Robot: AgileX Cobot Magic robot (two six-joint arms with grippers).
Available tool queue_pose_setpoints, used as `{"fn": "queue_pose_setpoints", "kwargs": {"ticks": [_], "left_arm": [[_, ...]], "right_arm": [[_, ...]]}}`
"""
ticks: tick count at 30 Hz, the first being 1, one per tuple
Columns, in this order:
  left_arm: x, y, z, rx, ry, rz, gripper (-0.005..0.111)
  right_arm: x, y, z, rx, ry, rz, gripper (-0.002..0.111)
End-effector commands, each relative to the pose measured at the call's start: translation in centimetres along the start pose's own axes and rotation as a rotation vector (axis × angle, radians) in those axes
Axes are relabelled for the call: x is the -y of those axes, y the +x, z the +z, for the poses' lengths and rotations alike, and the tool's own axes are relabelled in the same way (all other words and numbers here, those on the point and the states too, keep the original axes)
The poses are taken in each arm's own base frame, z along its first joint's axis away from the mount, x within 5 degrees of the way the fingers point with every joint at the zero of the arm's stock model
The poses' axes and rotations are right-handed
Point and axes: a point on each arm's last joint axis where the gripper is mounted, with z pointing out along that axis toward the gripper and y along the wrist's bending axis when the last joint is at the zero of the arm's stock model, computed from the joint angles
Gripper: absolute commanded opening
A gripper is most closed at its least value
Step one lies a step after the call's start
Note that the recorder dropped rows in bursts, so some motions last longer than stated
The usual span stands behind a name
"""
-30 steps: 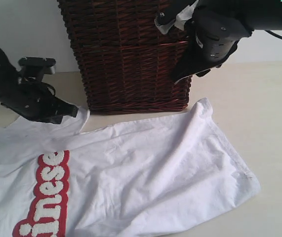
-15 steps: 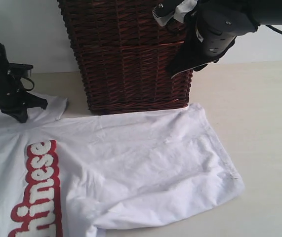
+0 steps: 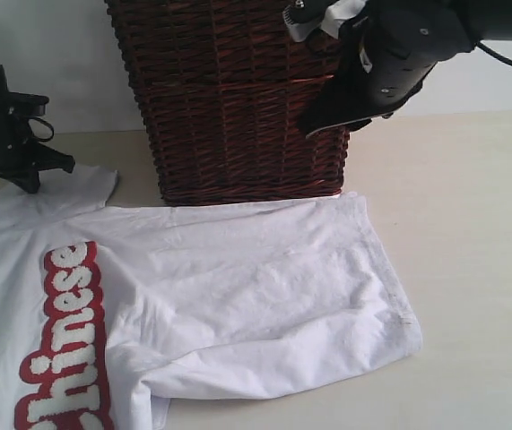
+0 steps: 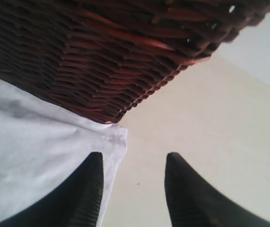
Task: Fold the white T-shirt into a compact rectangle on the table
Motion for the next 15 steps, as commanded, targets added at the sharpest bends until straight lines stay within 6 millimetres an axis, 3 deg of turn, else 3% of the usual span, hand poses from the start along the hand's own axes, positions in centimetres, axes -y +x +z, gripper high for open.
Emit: {"fn": "queue_pose_setpoints", "kwargs": {"ticks": [1, 5, 8, 12, 15], "left_arm": [[1.1, -1.3, -4.8, 0.075, 0.158, 0.034, 0.0], [3.5, -1.3, -10.1, 0.117, 0.344, 0.147, 0.0], [6.2, -0.1, -13.2, 0.108, 0.383, 0.223, 0.0], [10.4, 3.1, -16.8, 0.129, 0.426, 0.335, 0.0], [13.5, 7.1, -19.7, 0.189, 0.572, 0.435, 0.0]], "right_arm": [[3.1, 0.8, 0.9, -0.059, -0.068, 0.116, 0.042], [6.0, 1.9, 1.7, -0.105, -0.134, 0.198, 0.042], [7.6, 2.5, 1.2, -0.125, -0.135, 0.238, 0.042], [9.4, 2.8, -1.2, -0.124, -0.11, 0.241, 0.042], [10.4, 3.1, -3.4, -0.097, -0.102, 0.253, 0.042]]}}
